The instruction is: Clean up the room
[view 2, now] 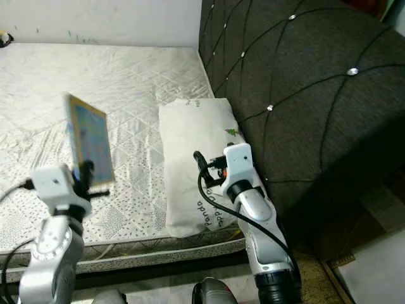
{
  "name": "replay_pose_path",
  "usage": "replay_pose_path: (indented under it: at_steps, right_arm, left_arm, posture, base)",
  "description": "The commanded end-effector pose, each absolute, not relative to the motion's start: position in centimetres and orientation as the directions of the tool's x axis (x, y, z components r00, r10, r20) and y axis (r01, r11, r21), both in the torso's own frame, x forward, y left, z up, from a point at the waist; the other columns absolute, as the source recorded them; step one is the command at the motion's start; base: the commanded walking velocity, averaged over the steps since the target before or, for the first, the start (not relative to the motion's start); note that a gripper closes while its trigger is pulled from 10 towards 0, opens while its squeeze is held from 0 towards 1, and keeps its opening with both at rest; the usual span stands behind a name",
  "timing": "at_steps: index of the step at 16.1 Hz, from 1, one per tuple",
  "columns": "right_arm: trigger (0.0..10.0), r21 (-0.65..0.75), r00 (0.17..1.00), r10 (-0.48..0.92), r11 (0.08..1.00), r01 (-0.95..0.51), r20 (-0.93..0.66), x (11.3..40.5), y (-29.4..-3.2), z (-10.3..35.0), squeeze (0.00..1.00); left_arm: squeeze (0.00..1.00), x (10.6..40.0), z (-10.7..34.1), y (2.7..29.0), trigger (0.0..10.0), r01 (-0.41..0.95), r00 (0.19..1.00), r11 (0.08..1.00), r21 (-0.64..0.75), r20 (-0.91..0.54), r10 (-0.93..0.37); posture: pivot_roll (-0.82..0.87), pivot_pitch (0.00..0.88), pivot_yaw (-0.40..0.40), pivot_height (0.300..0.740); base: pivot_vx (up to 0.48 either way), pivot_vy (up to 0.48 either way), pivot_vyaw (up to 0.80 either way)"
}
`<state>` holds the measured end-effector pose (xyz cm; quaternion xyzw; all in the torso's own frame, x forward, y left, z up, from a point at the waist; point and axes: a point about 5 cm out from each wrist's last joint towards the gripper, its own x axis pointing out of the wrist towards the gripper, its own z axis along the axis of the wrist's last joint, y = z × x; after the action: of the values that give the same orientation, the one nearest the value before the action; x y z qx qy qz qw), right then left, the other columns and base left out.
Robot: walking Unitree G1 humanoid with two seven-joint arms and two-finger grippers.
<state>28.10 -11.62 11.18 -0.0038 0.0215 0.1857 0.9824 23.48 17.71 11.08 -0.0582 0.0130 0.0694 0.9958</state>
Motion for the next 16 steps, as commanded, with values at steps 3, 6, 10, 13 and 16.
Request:
replay_pose_path:
  at_steps: [3, 6, 10, 13, 16]
  right_arm:
    - [10.0, -0.002, 0.927, 0.371, 0.928, -0.372, -0.052, 28.44, -11.86, 11.31, 0.00]
    - [10.0, -0.003, 0.923, 0.379, 0.925, -0.380, -0.056, 28.51, -11.82, 11.34, 0.00]
    - [10.0, -0.006, 0.922, 0.383, 0.923, -0.384, -0.058, 28.64, -11.79, 11.31, 0.00]
    - [10.0, -0.002, 0.921, 0.385, 0.923, -0.386, -0.065, 28.72, -11.82, 11.24, 0.00]
    - [10.0, 0.001, 0.913, 0.401, 0.916, -0.402, -0.071, 28.62, -11.86, 11.24, 0.00]
  left_arm:
    - [0.00, 23.78, 11.91, 17.49, 10.0, -0.142, 0.990, 0.981, -0.133, -0.001, 0.143]
    - [0.00, 23.83, 11.88, 17.52, 10.0, -0.150, 0.989, 0.979, -0.140, -0.004, 0.150]
    - [0.00, 23.88, 11.90, 17.57, 10.0, -0.166, 0.986, 0.975, -0.147, -0.007, 0.166]
    - [0.00, 23.81, 11.84, 17.79, 10.0, -0.192, 0.981, 0.971, -0.139, -0.012, 0.193]
    - [0.00, 23.53, 11.86, 17.90, 10.0, -0.211, 0.977, 0.966, -0.153, -0.017, 0.211]
  posture:
    - [-0.04, 0.000, -0.084, 0.686]
    - [-0.04, 0.000, -0.088, 0.641]
    - [-0.04, 0.000, -0.089, 0.619]
    - [-0.04, 0.000, -0.089, 0.619]
    - [-0.03, 0.000, -0.104, 0.619]
  base:
    - [0.000, 0.000, 0.00]
    - [0.000, 0.000, 0.00]
    - [0.000, 0.000, 0.00]
    - [0.000, 0.000, 0.00]
    - [0.000, 0.000, 0.00]
